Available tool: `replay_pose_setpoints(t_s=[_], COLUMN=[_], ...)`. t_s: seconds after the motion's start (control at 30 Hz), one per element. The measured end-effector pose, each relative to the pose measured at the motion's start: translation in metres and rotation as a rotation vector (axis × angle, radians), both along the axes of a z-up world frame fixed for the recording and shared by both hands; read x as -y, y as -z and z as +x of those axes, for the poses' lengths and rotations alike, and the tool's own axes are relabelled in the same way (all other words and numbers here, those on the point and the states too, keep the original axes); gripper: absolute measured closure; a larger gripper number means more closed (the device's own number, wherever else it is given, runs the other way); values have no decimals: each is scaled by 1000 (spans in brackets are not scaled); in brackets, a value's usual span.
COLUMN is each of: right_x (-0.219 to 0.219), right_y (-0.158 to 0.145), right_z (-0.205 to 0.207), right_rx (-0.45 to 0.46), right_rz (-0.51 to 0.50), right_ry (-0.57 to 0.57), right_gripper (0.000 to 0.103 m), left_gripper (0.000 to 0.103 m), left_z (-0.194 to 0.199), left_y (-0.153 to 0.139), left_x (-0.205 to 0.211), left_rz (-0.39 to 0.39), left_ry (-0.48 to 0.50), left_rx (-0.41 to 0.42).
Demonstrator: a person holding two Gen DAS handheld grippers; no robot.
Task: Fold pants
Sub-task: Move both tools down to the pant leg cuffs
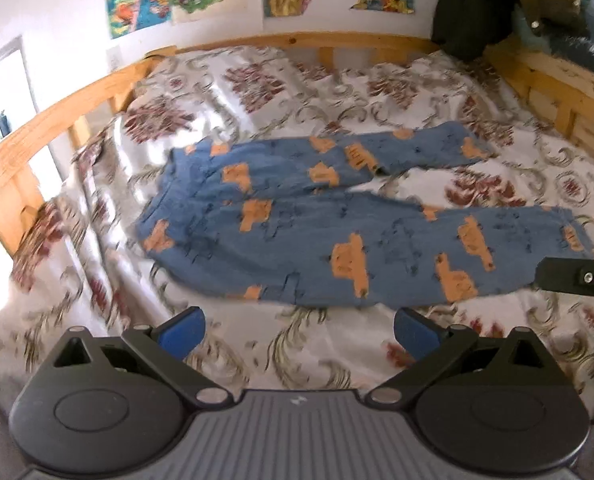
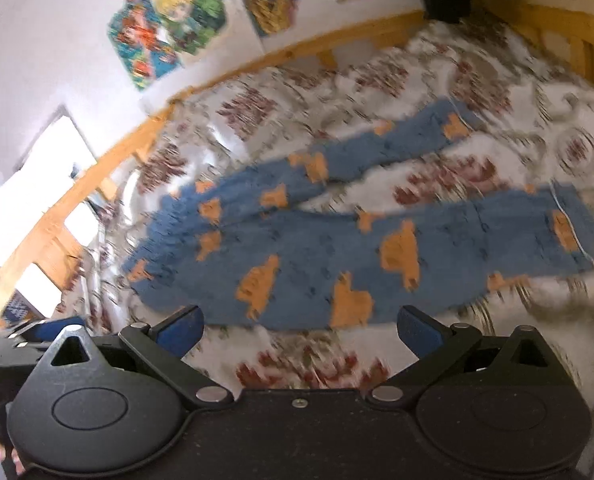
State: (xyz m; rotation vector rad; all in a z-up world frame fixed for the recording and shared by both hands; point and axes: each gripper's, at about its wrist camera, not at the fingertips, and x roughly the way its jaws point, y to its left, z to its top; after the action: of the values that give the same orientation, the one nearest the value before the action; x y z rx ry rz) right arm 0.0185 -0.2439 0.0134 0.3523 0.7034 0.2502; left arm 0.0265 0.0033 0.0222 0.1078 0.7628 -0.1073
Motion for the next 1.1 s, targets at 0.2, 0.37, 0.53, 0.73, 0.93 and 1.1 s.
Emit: replay_pose_setpoints(t_s=[0.2, 0.37, 0.53, 0.73, 0.93, 1.1], right_x=[-7, -6, -1, -17, -33, -57], right_y=[-34, -33, -6, 34, 56, 80], right_z=[55, 151, 258, 370, 475, 537], right_rx=[135, 112, 66, 87, 62, -16], right_rz=[-157, -217, -208, -296, -310, -330], right_ry=[-162, -268, -353, -517, -645, -774], right_gripper=[0, 0, 0, 1, 8, 28], left_gripper=[0, 0, 0, 0, 6, 32], left_z=[66, 150, 247, 374, 461, 500], left_y=[-24, -36, -17, 11, 41, 66], left_x=[-4, -20, -30, -48, -56, -56], left_rz=[67, 174, 280, 198, 217, 130], left_ry=[115, 155, 280, 351, 488, 597], left_rx=[0, 106, 146, -49, -181, -373])
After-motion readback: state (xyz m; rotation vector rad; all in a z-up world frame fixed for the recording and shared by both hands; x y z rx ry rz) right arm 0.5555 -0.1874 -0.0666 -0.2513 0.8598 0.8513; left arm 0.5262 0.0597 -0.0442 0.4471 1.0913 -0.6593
